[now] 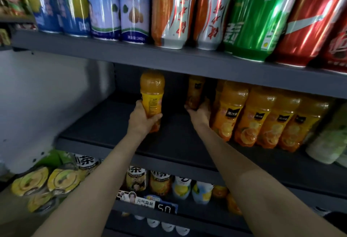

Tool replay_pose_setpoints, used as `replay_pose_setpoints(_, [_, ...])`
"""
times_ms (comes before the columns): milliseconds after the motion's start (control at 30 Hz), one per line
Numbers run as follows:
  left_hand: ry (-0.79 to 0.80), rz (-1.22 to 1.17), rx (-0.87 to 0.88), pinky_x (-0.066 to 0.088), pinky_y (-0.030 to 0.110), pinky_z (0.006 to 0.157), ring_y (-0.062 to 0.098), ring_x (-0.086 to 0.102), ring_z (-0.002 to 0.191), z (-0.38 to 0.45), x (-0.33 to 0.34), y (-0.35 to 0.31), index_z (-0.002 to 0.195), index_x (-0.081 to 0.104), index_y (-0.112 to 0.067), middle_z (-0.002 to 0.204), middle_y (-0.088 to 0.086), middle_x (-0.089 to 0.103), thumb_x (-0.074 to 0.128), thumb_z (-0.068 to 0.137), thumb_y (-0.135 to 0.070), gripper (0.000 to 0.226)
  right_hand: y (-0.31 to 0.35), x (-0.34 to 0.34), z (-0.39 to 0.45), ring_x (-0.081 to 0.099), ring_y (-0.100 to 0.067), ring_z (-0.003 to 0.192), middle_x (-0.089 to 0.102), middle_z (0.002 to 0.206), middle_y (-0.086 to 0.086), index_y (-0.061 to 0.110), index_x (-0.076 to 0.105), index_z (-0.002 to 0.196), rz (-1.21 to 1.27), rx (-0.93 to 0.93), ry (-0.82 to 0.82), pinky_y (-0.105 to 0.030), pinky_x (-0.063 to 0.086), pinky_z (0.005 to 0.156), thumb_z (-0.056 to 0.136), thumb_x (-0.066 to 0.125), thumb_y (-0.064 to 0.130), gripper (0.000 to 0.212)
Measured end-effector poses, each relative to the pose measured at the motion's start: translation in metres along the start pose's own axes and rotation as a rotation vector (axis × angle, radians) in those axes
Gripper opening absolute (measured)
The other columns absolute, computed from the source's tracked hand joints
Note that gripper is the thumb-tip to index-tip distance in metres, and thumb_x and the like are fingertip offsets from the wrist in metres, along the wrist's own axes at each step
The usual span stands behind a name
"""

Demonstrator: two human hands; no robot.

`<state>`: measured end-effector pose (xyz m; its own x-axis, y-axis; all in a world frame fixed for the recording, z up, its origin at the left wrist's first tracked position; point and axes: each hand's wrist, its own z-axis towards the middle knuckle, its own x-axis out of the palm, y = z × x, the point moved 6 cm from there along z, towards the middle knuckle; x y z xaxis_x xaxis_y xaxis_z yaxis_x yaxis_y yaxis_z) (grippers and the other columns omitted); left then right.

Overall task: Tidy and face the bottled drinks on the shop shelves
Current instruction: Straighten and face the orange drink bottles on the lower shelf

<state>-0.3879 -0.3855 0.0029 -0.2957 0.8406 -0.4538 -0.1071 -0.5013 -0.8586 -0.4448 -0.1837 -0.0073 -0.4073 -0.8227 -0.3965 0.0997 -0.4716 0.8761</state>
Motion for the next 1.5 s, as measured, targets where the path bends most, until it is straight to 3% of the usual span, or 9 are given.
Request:
replay_pose_setpoints(400, [-0.015,-0.038,0.092,0.036,0.024,0.080,0.014,0.048,0.099,0.006,0.002,0.010,0.126,0.040,-0.008,0.107,0.001,0.053,0.071,0.082,-0.023,0.056,-0.022,0.035,0.028,0.055,-0.031,0.113,0.055,0.124,-0.016,0.003,0.045,0.128,-0.105,0.122,-0.040,-0.034,0.045,0.090,0.087,0.066,0.018,0.049])
replay_pose_setpoints(567, [-0.094,-0.028,0.076,0.037,0.025,0.086,0.027,0.050,0.116,-0.011,0.002,0.009,0.134,0.037,-0.006,0.126,0.014,0.050,0.067,0.085,-0.018,0.059,0.004,0.010,-0.054,0.053,-0.034,0.114,0.051,0.126,-0.017,0.002,0.037,0.129,-0.202,-0.014,-0.010,-0.038,0.045,0.088,0.079,0.075,0.022,0.067])
replay_pose_setpoints(667, [-0.239,-0.022,0.275,0.035,0.022,0.093,0.025,0.047,0.115,-0.046,-0.006,-0.009,0.135,0.037,-0.004,0.130,0.016,0.040,0.058,0.089,-0.010,0.051,0.015,-0.005,-0.081,0.056,-0.031,0.113,0.056,0.124,-0.014,0.011,0.027,0.139,-0.165,-0.061,0.067,-0.041,0.047,0.093,0.073,0.080,0.021,0.086])
replay_pose_setpoints(800, [0.060,-0.048,0.434,0.031,0.020,0.100,0.019,0.043,0.125,-0.068,0.004,-0.026,0.135,0.042,-0.008,0.135,0.008,0.045,0.047,0.096,-0.013,0.039,0.025,-0.029,-0.122,0.057,-0.006,0.097,0.060,0.108,0.007,0.022,0.024,0.143,0.171,0.052,0.196,-0.025,0.049,0.084,0.073,0.080,0.012,0.090])
replay_pose_setpoints(867, [0.339,-0.150,0.198,0.030,0.018,0.100,0.017,0.042,0.128,-0.070,0.012,-0.018,0.136,0.042,-0.014,0.138,0.004,0.046,0.043,0.098,-0.027,0.040,0.028,-0.036,-0.143,0.057,-0.007,0.101,0.059,0.109,0.004,0.027,0.027,0.140,0.384,0.128,0.256,-0.027,0.052,0.083,0.075,0.077,0.006,0.085])
replay_pose_setpoints(1000, [0.824,-0.813,-0.331,0.052,0.034,0.090,0.024,0.063,0.107,-0.110,0.021,-0.019,0.123,0.053,-0.016,0.122,0.013,0.061,0.045,0.095,-0.041,0.039,0.041,-0.052,-0.172,0.061,-0.022,0.111,0.059,0.124,-0.007,0.018,0.041,0.135,0.582,0.212,0.322,-0.038,0.054,0.088,0.077,0.074,0.011,0.067])
replay_pose_setpoints(1167, [0.758,-0.731,-0.248,0.058,0.039,0.076,0.027,0.064,0.101,-0.129,0.010,-0.023,0.121,0.050,-0.007,0.121,0.019,0.058,0.051,0.093,-0.032,0.038,0.040,-0.065,-0.190,0.062,-0.023,0.107,0.066,0.118,-0.010,0.011,0.058,0.119,0.678,0.390,0.215,-0.040,0.050,0.090,0.088,0.061,0.036,0.040])
replay_pose_setpoints(1367, [0.480,-0.109,0.425,0.045,0.023,0.086,0.014,0.053,0.106,-0.122,-0.016,-0.043,0.119,0.052,-0.025,0.119,0.002,0.053,0.075,0.076,-0.029,0.049,0.033,-0.082,-0.199,0.062,-0.026,0.093,0.061,0.111,-0.015,0.002,0.043,0.129,0.877,0.537,-0.095,-0.042,0.055,0.069,0.081,0.072,0.026,0.061])
replay_pose_setpoints(1500, [0.771,-0.568,-0.123,0.052,0.030,0.089,0.022,0.061,0.107,-0.129,-0.010,-0.029,0.122,0.049,-0.015,0.124,0.012,0.057,0.061,0.086,-0.034,0.043,0.048,-0.096,-0.193,0.061,-0.027,0.103,0.061,0.111,-0.011,0.007,0.046,0.126,0.948,0.400,-0.063,-0.044,0.054,0.082,0.084,0.068,0.016,0.048])
